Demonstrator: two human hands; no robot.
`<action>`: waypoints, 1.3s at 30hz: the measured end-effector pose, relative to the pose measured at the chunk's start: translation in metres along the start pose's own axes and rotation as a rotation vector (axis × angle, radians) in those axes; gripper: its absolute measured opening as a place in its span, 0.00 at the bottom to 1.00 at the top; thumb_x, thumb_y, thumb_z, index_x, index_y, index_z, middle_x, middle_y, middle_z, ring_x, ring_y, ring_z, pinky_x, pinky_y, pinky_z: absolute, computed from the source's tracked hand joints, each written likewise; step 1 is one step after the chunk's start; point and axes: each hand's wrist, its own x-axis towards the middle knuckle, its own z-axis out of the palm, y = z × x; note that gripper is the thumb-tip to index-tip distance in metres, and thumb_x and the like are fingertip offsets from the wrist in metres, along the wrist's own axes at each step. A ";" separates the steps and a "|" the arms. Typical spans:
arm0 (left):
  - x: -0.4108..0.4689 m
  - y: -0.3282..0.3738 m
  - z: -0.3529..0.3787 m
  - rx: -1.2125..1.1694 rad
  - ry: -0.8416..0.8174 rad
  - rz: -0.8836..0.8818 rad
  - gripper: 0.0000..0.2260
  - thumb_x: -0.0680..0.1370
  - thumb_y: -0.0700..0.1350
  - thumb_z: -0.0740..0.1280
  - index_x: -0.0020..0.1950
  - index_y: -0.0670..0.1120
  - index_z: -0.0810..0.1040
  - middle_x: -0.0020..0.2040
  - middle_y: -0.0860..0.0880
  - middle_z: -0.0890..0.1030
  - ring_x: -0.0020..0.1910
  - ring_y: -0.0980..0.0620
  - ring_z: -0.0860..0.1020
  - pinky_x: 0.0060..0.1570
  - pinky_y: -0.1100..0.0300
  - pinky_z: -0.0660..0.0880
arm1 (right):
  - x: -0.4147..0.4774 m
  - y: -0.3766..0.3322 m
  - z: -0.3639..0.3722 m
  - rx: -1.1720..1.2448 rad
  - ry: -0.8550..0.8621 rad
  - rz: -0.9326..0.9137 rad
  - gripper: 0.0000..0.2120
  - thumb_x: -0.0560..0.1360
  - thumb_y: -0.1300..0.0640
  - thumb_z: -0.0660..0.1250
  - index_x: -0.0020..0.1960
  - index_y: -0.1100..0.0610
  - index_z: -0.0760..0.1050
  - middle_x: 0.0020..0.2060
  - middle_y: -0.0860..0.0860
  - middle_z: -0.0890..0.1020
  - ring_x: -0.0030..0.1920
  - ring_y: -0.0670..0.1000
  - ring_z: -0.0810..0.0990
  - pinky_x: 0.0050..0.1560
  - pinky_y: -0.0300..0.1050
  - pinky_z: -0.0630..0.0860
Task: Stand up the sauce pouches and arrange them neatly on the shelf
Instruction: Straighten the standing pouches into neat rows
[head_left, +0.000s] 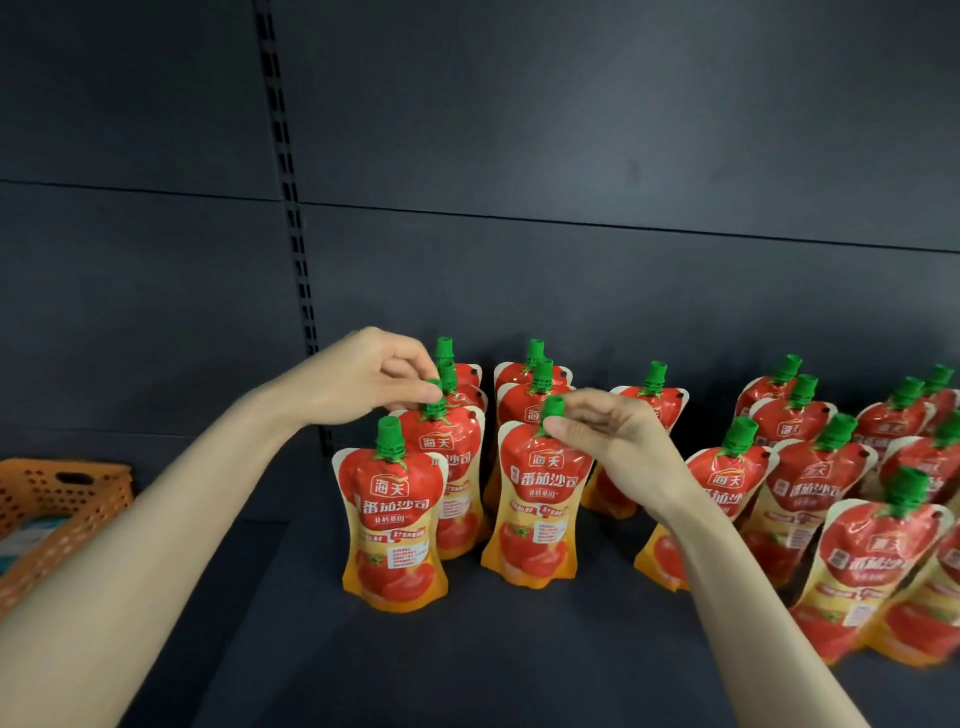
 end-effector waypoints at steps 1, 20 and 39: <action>-0.001 -0.003 -0.001 -0.019 0.006 -0.004 0.06 0.73 0.45 0.70 0.48 0.44 0.80 0.43 0.43 0.84 0.45 0.41 0.81 0.52 0.48 0.78 | 0.002 0.001 0.001 0.005 0.009 0.002 0.05 0.72 0.59 0.68 0.46 0.54 0.81 0.42 0.49 0.86 0.46 0.49 0.84 0.48 0.41 0.80; -0.005 -0.016 0.025 -0.373 -0.027 -0.032 0.12 0.75 0.49 0.63 0.54 0.46 0.79 0.51 0.49 0.83 0.51 0.51 0.82 0.48 0.59 0.79 | 0.010 0.013 0.010 0.114 0.087 0.035 0.07 0.77 0.62 0.64 0.51 0.56 0.79 0.47 0.52 0.83 0.48 0.47 0.83 0.45 0.37 0.78; -0.006 -0.015 0.025 -0.383 -0.061 -0.019 0.12 0.74 0.50 0.63 0.53 0.46 0.78 0.52 0.48 0.83 0.50 0.50 0.82 0.45 0.60 0.79 | 0.008 0.014 0.010 0.112 0.084 0.044 0.07 0.77 0.61 0.64 0.53 0.55 0.79 0.50 0.55 0.83 0.50 0.49 0.83 0.47 0.39 0.78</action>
